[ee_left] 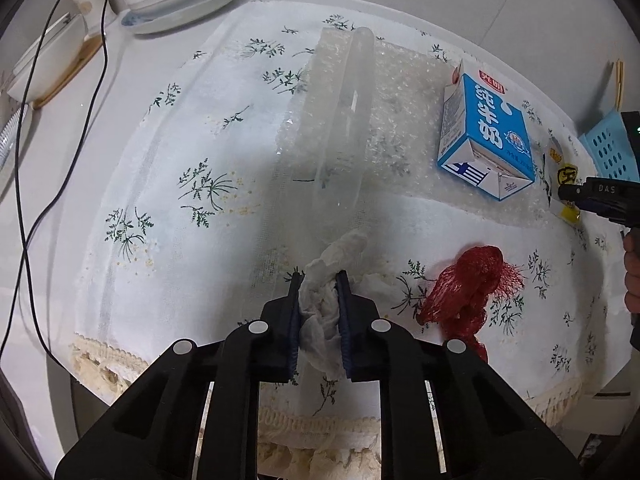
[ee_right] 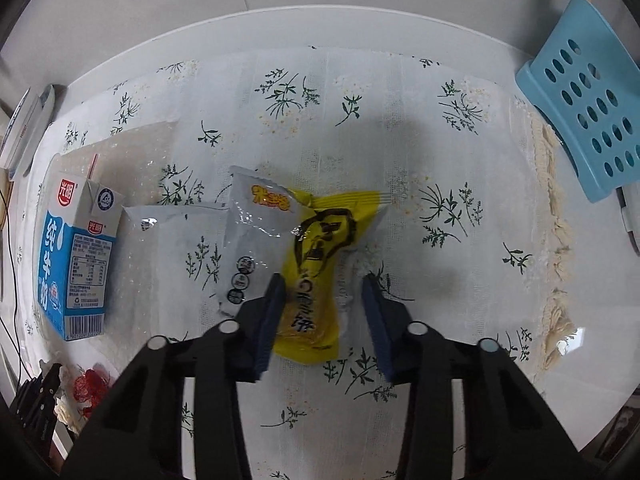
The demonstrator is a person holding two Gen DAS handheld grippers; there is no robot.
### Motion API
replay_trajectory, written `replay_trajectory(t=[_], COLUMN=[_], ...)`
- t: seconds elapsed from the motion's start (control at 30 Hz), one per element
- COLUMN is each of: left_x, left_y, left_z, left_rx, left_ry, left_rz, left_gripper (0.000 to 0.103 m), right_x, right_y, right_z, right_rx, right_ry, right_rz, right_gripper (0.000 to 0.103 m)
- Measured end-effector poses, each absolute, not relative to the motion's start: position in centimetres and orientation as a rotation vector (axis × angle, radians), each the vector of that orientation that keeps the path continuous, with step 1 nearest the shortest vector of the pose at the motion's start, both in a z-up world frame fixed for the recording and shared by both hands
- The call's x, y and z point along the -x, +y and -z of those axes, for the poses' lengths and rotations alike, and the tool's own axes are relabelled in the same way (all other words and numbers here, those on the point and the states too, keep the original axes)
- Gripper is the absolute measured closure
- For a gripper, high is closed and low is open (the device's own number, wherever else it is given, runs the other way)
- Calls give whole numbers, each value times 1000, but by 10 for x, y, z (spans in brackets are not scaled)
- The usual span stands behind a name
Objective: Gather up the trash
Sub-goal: 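Grasp the white tissue with the left tool while the right tool grasps the yellow snack bag, then carry the white tissue and yellow snack bag down over the trash bin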
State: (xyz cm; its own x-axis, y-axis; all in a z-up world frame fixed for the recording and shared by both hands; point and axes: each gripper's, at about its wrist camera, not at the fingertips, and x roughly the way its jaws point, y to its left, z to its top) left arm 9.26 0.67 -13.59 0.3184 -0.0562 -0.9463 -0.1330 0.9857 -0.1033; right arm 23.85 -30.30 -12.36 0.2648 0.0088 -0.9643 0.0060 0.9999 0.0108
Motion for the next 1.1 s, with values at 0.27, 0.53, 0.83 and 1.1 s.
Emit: replay_trajectory(t=[0.27,0.53,0.83,1.1], left_x=[-89,-81,-73,-59], left_y=[8,8,8,11], left_z=[132,126,116,105], left_rx=[182,181,175,172], left_ry=[1233,1221,1196,1172], left_rz=[-43,-31,-14,5], left_gripper=[91,91,91,91], right_x=[-248,-240,-210,-189], right_y=[-302,-308,-308,-304], right_z=[119,106,79,63], right_rx=[-27,-31,-19,-15], right_ry=[1302,1272,1216,1171], right_rz=[13,12,11,6], right_gripper=[84,86,86,86])
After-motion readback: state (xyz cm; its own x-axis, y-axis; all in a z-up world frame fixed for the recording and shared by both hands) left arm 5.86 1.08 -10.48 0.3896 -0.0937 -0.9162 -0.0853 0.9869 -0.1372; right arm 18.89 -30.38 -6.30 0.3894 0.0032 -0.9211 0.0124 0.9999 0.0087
